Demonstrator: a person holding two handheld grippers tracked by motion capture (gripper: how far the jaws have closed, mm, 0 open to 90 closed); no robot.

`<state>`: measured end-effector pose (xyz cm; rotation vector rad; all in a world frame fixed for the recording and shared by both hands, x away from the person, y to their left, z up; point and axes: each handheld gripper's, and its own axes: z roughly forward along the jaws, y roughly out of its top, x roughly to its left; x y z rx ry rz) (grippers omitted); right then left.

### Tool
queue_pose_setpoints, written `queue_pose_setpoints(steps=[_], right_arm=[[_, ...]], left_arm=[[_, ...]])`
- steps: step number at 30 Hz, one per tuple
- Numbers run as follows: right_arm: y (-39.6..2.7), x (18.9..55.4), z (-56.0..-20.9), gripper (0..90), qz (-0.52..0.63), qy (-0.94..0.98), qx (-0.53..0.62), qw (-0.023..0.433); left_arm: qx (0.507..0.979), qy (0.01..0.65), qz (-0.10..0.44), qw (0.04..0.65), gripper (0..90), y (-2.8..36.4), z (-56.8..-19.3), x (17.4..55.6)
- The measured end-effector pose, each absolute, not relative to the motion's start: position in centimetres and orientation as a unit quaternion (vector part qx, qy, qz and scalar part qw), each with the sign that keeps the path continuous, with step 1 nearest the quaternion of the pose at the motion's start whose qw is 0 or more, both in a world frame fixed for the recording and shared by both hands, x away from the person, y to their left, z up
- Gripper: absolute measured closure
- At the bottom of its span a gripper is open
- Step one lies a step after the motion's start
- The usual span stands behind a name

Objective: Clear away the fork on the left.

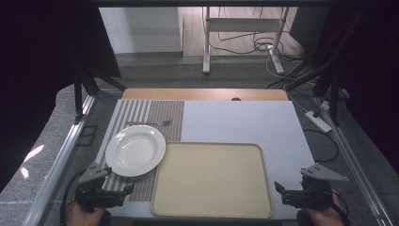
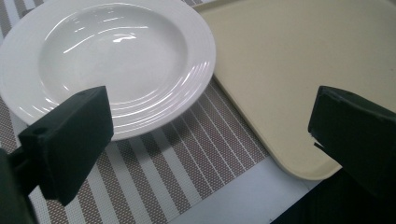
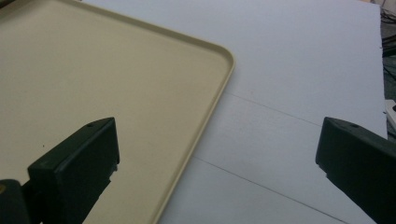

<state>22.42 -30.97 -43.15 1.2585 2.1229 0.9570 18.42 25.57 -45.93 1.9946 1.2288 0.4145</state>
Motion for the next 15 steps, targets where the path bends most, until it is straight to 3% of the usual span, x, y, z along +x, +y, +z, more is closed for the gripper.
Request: queue_pose_setpoints(steps=[15], right_arm=[[-30.9,22.6,-43.22,0.2,0.348,0.784,0.457,0.234]], left_arm=[[0.779,0.486,0.144,0.37,1.8,25.69,-46.04,18.78]])
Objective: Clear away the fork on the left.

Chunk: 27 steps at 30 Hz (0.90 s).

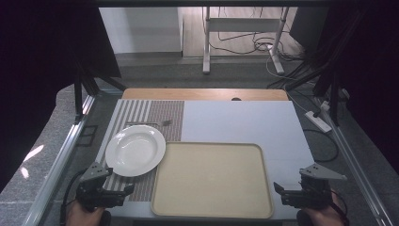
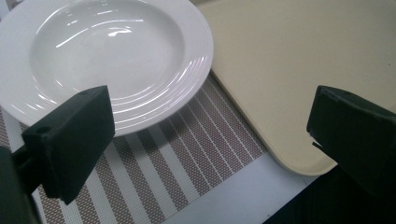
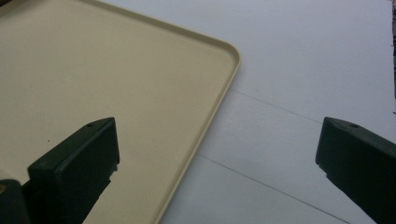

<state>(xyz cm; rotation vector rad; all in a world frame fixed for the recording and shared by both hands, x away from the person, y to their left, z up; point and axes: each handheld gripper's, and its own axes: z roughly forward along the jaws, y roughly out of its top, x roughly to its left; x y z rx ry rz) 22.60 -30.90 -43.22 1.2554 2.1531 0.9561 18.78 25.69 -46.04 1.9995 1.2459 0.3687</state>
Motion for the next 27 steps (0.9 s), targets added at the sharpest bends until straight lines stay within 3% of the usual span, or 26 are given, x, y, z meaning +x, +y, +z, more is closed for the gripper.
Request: queue_pose_setpoints(steps=[11,27], right_arm=[[-30.9,22.6,-43.2,0.2,0.346,0.785,0.458,0.233],[-30.7,22.7,-43.3,0.2,0.339,0.79,0.454,0.234]], left_arm=[[0.77,0.493,0.116,0.389,0.0,26.4,-46.1,19.1],[0.795,0.475,0.118,0.359,0.0,25.5,-46.3,20.4]])
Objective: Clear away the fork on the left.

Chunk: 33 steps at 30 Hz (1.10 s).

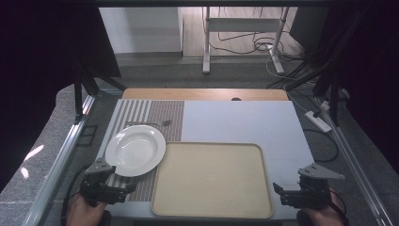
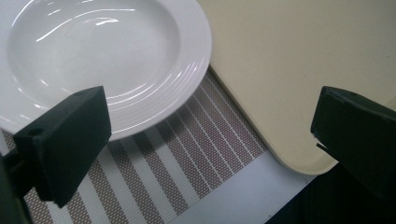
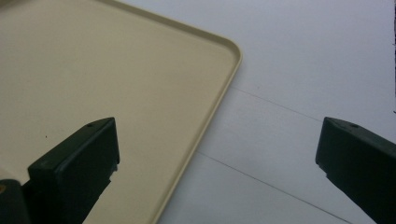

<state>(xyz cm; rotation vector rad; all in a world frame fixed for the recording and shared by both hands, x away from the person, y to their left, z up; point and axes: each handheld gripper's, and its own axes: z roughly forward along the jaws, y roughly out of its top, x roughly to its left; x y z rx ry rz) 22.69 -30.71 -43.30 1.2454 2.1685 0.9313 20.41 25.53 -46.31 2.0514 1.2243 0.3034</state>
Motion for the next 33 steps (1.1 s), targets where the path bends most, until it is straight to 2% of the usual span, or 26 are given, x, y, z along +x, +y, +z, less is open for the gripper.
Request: queue_pose_setpoints(steps=[18,33], right_arm=[[-30.6,22.8,-43.4,0.2,0.334,0.793,0.452,0.234],[-30.5,22.8,-43.4,0.3,0.33,0.796,0.45,0.235]], left_arm=[[0.795,0.468,0.114,0.369,0.0,25.6,-47.1,23.7],[0.786,0.484,0.12,0.366,0.0,26.3,-47.3,28.4]])
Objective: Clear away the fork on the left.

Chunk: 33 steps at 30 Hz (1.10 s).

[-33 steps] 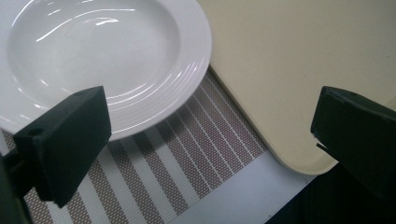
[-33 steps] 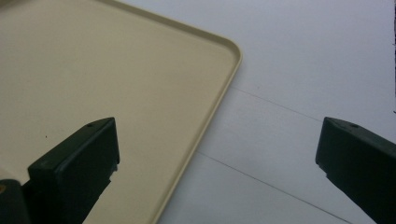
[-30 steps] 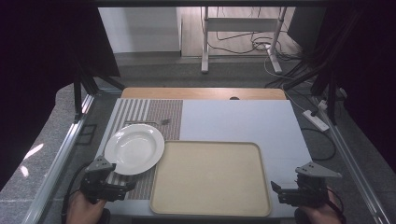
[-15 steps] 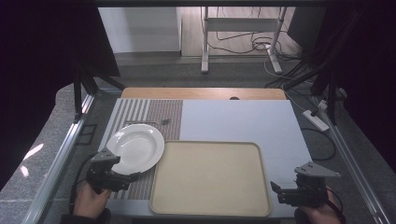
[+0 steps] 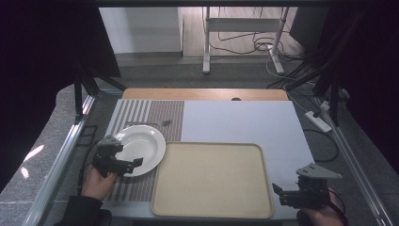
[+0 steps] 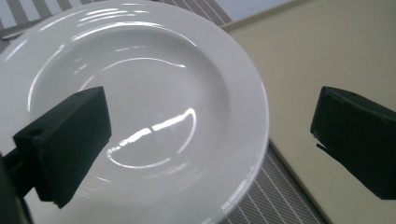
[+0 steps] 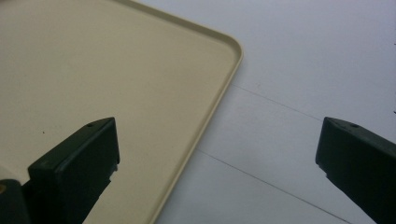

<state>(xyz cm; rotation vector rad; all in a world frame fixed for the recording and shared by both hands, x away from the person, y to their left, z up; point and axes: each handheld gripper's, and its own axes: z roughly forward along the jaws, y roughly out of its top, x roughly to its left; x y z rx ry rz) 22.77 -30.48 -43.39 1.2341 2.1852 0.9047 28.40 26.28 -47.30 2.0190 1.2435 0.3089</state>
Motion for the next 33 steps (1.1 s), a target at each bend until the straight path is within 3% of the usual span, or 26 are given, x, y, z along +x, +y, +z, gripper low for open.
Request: queue_pose_setpoints(steps=[33], right_arm=[[-30.5,22.7,-43.4,0.3,0.332,0.797,0.447,0.236]], left_arm=[[0.792,0.499,0.116,0.332,0.0,26.7,-48.7,40.2]])
